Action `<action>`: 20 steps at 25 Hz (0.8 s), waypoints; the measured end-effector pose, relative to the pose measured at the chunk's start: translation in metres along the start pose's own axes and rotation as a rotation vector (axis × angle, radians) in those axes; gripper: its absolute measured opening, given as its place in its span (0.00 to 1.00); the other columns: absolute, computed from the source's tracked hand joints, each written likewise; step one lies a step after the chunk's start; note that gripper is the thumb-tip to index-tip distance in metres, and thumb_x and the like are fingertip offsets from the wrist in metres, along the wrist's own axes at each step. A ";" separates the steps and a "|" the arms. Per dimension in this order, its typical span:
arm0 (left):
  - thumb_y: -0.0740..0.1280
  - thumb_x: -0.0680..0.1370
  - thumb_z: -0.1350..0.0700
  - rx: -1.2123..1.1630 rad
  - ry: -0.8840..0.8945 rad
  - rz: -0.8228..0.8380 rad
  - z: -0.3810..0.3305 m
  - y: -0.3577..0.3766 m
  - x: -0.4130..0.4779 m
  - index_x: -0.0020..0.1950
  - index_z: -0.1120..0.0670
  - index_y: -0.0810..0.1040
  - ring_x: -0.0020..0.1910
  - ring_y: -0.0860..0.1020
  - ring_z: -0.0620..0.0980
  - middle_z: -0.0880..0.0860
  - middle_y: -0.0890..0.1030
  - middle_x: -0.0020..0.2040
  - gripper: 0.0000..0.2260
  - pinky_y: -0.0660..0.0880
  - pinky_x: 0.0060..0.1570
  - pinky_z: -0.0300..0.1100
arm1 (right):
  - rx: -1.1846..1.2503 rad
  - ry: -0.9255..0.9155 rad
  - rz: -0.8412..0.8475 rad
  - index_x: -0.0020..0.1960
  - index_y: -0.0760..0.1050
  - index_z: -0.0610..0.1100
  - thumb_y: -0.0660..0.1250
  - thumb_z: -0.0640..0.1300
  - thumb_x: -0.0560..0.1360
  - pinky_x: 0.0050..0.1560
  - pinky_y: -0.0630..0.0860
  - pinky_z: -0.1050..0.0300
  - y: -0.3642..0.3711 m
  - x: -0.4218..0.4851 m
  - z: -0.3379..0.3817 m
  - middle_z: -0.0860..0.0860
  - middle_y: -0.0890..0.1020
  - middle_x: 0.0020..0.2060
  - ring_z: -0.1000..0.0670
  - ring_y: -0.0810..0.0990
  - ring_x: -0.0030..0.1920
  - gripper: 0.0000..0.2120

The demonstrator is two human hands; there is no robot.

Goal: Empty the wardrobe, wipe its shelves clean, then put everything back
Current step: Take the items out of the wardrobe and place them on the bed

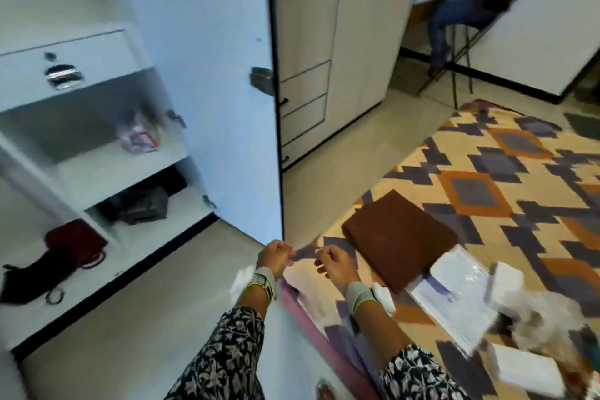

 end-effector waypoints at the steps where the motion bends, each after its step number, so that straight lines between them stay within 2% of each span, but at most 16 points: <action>1: 0.59 0.80 0.60 -0.019 -0.008 -0.027 0.004 -0.022 0.005 0.53 0.59 0.77 0.37 0.78 0.52 0.56 0.82 0.47 0.08 0.75 0.31 0.31 | -0.015 -0.003 0.020 0.40 0.70 0.42 0.61 0.39 0.78 0.27 0.68 0.72 0.017 0.008 0.009 0.46 0.77 0.35 0.57 0.75 0.29 0.08; 3: 0.58 0.80 0.61 -0.057 -0.036 -0.103 0.016 -0.077 0.018 0.52 0.58 0.76 0.38 0.78 0.51 0.56 0.80 0.47 0.07 0.70 0.24 0.26 | -0.074 -0.039 0.101 0.38 0.70 0.42 0.62 0.38 0.77 0.28 0.68 0.72 0.070 0.033 0.029 0.47 0.76 0.33 0.61 0.74 0.27 0.09; 5: 0.58 0.81 0.61 -0.088 -0.057 -0.164 0.022 -0.126 0.035 0.53 0.59 0.75 0.40 0.77 0.53 0.56 0.79 0.47 0.07 0.68 0.23 0.25 | -0.059 -0.038 0.157 0.36 0.71 0.43 0.64 0.37 0.76 0.28 0.69 0.71 0.115 0.059 0.044 0.48 0.76 0.31 0.57 0.75 0.30 0.11; 7: 0.58 0.81 0.60 -0.118 -0.076 -0.237 0.032 -0.176 0.059 0.54 0.60 0.75 0.41 0.77 0.53 0.56 0.79 0.48 0.07 0.70 0.25 0.27 | -0.044 -0.028 0.214 0.38 0.73 0.43 0.65 0.38 0.76 0.27 0.70 0.71 0.161 0.088 0.062 0.47 0.78 0.33 0.52 0.75 0.32 0.08; 12: 0.58 0.81 0.60 -0.202 -0.195 -0.357 0.053 -0.281 0.127 0.47 0.58 0.72 0.32 0.75 0.49 0.58 0.79 0.47 0.05 0.67 0.29 0.37 | -0.099 -0.041 0.338 0.40 0.74 0.45 0.64 0.41 0.77 0.30 0.71 0.72 0.264 0.163 0.117 0.47 0.80 0.37 0.52 0.77 0.35 0.06; 15: 0.58 0.81 0.60 -0.224 -0.191 -0.404 0.045 -0.321 0.148 0.49 0.60 0.72 0.33 0.74 0.49 0.56 0.78 0.44 0.05 0.68 0.31 0.38 | -0.118 -0.053 0.372 0.41 0.75 0.47 0.65 0.44 0.76 0.38 0.73 0.65 0.301 0.195 0.145 0.48 0.81 0.39 0.52 0.78 0.37 0.06; 18: 0.60 0.80 0.57 -0.221 -0.227 -0.470 0.048 -0.368 0.178 0.43 0.53 0.74 0.40 0.77 0.52 0.56 0.80 0.46 0.07 0.73 0.41 0.42 | -0.175 -0.063 0.390 0.41 0.75 0.50 0.65 0.48 0.75 0.47 0.76 0.52 0.352 0.238 0.170 0.46 0.83 0.43 0.49 0.79 0.41 0.05; 20: 0.62 0.79 0.54 -0.226 -0.243 -0.510 0.052 -0.399 0.200 0.42 0.51 0.75 0.48 0.78 0.57 0.56 0.81 0.49 0.06 0.75 0.51 0.48 | -0.198 -0.074 0.403 0.41 0.75 0.53 0.66 0.50 0.74 0.50 0.77 0.50 0.381 0.266 0.190 0.46 0.82 0.45 0.46 0.80 0.44 0.04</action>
Point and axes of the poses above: each hand's wrist, its own x-axis towards the middle knuckle, its own y-axis out of the palm, z = x × y, the point moved 10 cm from there along x, towards the middle knuckle
